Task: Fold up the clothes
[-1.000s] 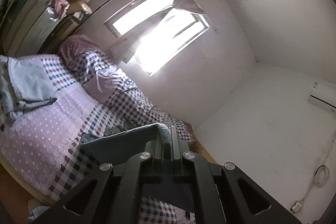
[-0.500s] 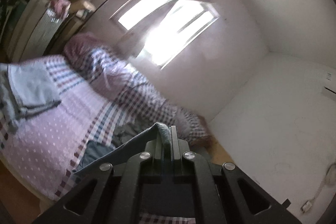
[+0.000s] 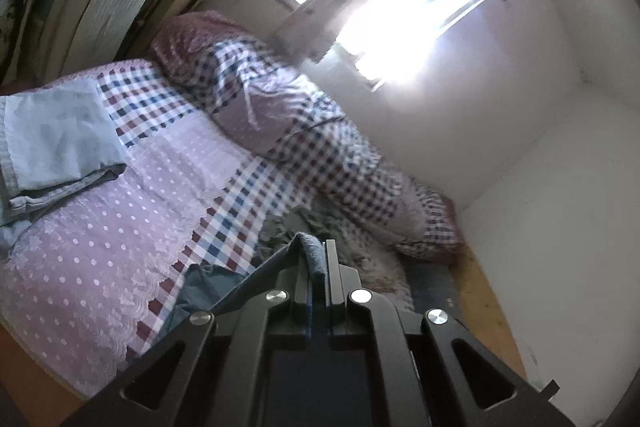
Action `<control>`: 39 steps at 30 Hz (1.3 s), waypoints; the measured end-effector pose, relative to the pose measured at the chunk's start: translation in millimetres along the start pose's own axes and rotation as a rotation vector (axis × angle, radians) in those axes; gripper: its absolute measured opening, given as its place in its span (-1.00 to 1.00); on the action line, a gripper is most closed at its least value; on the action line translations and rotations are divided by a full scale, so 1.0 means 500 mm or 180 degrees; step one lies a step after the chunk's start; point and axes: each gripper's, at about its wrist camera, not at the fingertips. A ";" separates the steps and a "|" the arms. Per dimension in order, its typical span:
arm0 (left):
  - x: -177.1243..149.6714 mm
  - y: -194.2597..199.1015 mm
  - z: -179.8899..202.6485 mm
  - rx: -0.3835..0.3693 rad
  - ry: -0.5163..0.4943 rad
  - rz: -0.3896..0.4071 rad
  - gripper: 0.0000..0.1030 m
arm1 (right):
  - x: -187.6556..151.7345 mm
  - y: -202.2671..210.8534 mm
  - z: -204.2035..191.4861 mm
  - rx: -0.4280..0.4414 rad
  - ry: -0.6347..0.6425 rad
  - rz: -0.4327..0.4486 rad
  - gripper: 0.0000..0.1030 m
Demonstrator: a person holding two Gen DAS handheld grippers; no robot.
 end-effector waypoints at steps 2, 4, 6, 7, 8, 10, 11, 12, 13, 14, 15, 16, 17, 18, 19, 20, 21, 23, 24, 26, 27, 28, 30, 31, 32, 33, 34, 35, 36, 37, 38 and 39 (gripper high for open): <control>0.012 -0.057 0.000 0.0104 -0.0010 -0.0073 -0.96 | 0.012 -0.066 0.011 0.0084 0.0012 -0.0088 -1.00; 0.024 -0.121 -0.002 0.0213 -0.0013 -0.0162 -0.96 | 0.019 -0.125 0.014 0.0169 0.0021 -0.0166 -1.00; 0.032 -0.184 -0.006 0.0320 -0.0013 -0.0249 -0.96 | 0.021 -0.193 0.016 0.0273 0.0029 -0.0271 -1.00; 0.035 -0.214 -0.008 0.0370 -0.0010 -0.0288 -0.96 | 0.023 -0.227 0.016 0.0322 0.0036 -0.0329 -1.00; 0.036 -0.242 -0.011 0.0416 -0.0005 -0.0324 -0.96 | 0.023 -0.264 0.016 0.0376 0.0042 -0.0394 -1.00; 0.037 -0.317 -0.016 0.0554 -0.0039 -0.0428 -0.96 | 0.018 -0.335 0.014 0.0483 0.0050 -0.0536 -1.00; 0.036 -0.357 -0.019 0.0630 -0.0063 -0.0484 -0.96 | 0.016 -0.367 0.011 0.0533 0.0055 -0.0604 -1.00; 0.035 -0.388 -0.021 0.0686 -0.0085 -0.0530 -0.96 | 0.013 -0.400 0.010 0.0588 0.0053 -0.0675 -1.00; 0.031 -0.425 -0.024 0.0747 -0.0109 -0.0587 -0.96 | 0.009 -0.434 0.010 0.0652 0.0041 -0.0750 -1.00; 0.027 -0.472 -0.030 0.0819 -0.0134 -0.0666 -0.96 | 0.005 -0.468 0.010 0.0715 0.0028 -0.0825 -1.00; 0.024 -0.511 -0.037 0.0881 -0.0156 -0.0735 -0.95 | 0.001 -0.504 0.010 0.0779 0.0015 -0.0902 -1.00; 0.021 -0.545 -0.042 0.0937 -0.0177 -0.0790 -0.95 | -0.002 -0.537 0.010 0.0833 -0.0001 -0.0966 -1.00; 0.018 -0.578 -0.047 0.0994 -0.0199 -0.0846 -0.96 | -0.004 -0.561 0.011 0.0878 -0.0027 -0.1006 -1.00; 0.014 -0.612 -0.053 0.1051 -0.0220 -0.0901 -0.96 | -0.007 -0.590 0.015 0.0928 -0.0064 -0.1049 -1.00; 0.012 -0.639 -0.058 0.1093 -0.0235 -0.0943 -0.96 | -0.008 -0.616 0.019 0.0973 -0.0094 -0.1087 -1.00; 0.009 -0.661 -0.064 0.1123 -0.0246 -0.0975 -0.96 | -0.008 -0.639 0.022 0.1010 -0.0115 -0.1118 -1.00; 0.007 -0.684 -0.069 0.1150 -0.0261 -0.1012 -0.96 | -0.007 -0.662 0.025 0.1047 -0.0136 -0.1149 -1.00; 0.000 -0.725 -0.079 0.1197 -0.0322 -0.1095 -0.96 | -0.007 -0.707 0.031 0.1122 -0.0177 -0.1211 -1.00; -0.003 -0.744 -0.083 0.1219 -0.0356 -0.1137 -0.96 | -0.006 -0.726 0.033 0.1157 -0.0187 -0.1245 -1.00; -0.008 -0.772 -0.088 0.1243 -0.0420 -0.1197 -0.96 | -0.007 -0.758 0.029 0.1220 -0.0153 -0.1333 -1.00; -0.010 -0.783 -0.090 0.1249 -0.0454 -0.1217 -0.96 | -0.008 -0.776 0.026 0.1252 -0.0131 -0.1387 -1.00; -0.011 -0.792 -0.090 0.1253 -0.0486 -0.1223 -0.95 | -0.009 -0.793 0.024 0.1282 -0.0120 -0.1431 -1.00; -0.013 -0.808 -0.092 0.1233 -0.0519 -0.1257 -0.96 | -0.012 -0.817 0.022 0.1329 -0.0138 -0.1488 -1.00; -0.012 -0.813 -0.093 0.1227 -0.0514 -0.1270 -0.95 | -0.015 -0.827 0.021 0.1344 -0.0152 -0.1510 -1.00; -0.011 -0.816 -0.094 0.1215 -0.0508 -0.1275 -0.95 | -0.017 -0.836 0.021 0.1357 -0.0171 -0.1525 -1.00; -0.010 -0.819 -0.094 0.1203 -0.0501 -0.1274 -0.95 | -0.020 -0.842 0.022 0.1369 -0.0198 -0.1529 -1.00; -0.009 -0.823 -0.095 0.1188 -0.0491 -0.1281 -0.95 | -0.024 -0.846 0.024 0.1388 -0.0241 -0.1531 -1.00; -0.009 -0.828 -0.099 0.1171 -0.0475 -0.1293 -0.95 | -0.027 -0.849 0.027 0.1416 -0.0307 -0.1527 -1.00; -0.010 -0.833 -0.104 0.1156 -0.0456 -0.1303 -0.95 | -0.031 -0.853 0.032 0.1445 -0.0377 -0.1520 -1.00; -0.011 -0.839 -0.111 0.1140 -0.0438 -0.1328 -0.95 | -0.036 -0.857 0.038 0.1479 -0.0466 -0.1509 -1.00; -0.013 -0.846 -0.118 0.1125 -0.0422 -0.1367 -0.95 | -0.042 -0.864 0.046 0.1522 -0.0584 -0.1503 -1.00; -0.015 -0.853 -0.126 0.1109 -0.0397 -0.1410 -0.95 | -0.049 -0.870 0.055 0.1564 -0.0701 -0.1497 -0.98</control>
Point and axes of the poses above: each gripper's, at about its wrist camera, not at the fingertips, and y roughly against the way its jaws point, z to its right, x to its top, and after that the axes turned 13 degrees about x, right-handed
